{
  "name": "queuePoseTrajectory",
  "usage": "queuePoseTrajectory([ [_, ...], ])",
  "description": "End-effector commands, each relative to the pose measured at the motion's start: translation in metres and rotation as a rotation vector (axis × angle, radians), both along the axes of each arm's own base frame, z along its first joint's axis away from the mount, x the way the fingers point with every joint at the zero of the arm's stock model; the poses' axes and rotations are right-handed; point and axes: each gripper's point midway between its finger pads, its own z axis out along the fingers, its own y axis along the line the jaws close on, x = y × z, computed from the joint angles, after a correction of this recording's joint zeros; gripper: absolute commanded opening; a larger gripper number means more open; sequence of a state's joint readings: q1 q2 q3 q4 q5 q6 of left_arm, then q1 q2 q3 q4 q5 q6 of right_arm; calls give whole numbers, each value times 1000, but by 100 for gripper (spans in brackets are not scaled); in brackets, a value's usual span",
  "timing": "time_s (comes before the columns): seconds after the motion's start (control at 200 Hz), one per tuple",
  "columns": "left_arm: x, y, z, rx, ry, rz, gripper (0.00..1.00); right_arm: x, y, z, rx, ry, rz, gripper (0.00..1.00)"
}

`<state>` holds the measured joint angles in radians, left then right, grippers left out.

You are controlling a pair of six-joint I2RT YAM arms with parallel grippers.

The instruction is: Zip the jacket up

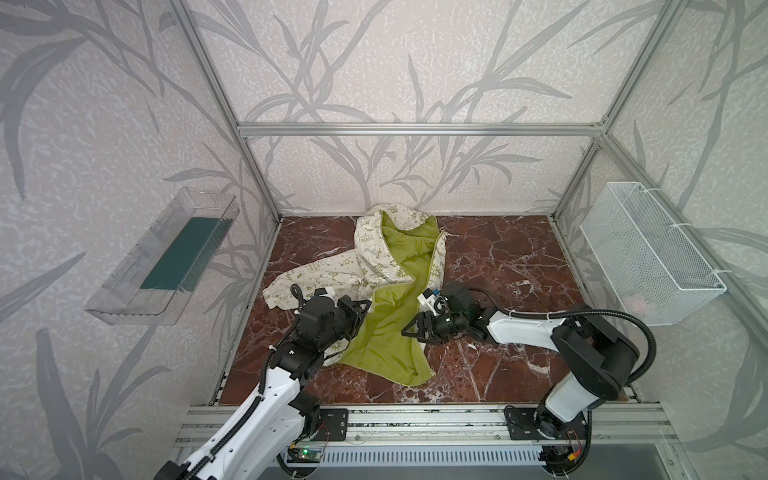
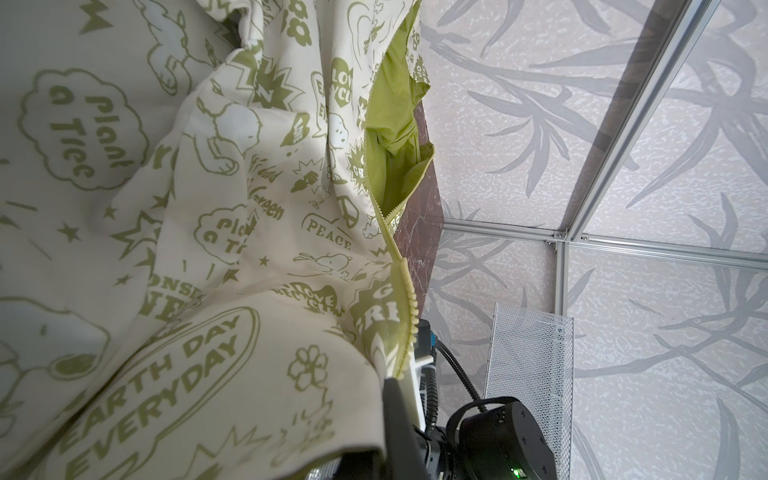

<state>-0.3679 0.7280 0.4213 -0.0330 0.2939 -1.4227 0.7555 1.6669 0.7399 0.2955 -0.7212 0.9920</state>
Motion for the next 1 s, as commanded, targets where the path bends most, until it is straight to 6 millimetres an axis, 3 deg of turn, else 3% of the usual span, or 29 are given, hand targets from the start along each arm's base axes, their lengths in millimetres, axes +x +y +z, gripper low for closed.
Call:
queuePoseTrajectory([
  [0.0,-2,5,-8,4,14,-10,0,12,18,16,74,-28,-15,64],
  [0.145,-3,16,-12,17,37,-1,0,14,32,4,79,-4,-22,64],
  [0.365,-4,27,-17,59,55,-6,0,14,31,-11,20,-4,-12,65],
  [0.56,-11,38,-20,92,66,11,0,17,42,-11,26,-13,-6,65],
  [0.76,-16,42,-29,88,85,12,0,19,45,-15,17,-17,6,66],
  [0.995,-18,48,-30,114,91,16,0,31,53,-35,22,-5,-18,66],
])
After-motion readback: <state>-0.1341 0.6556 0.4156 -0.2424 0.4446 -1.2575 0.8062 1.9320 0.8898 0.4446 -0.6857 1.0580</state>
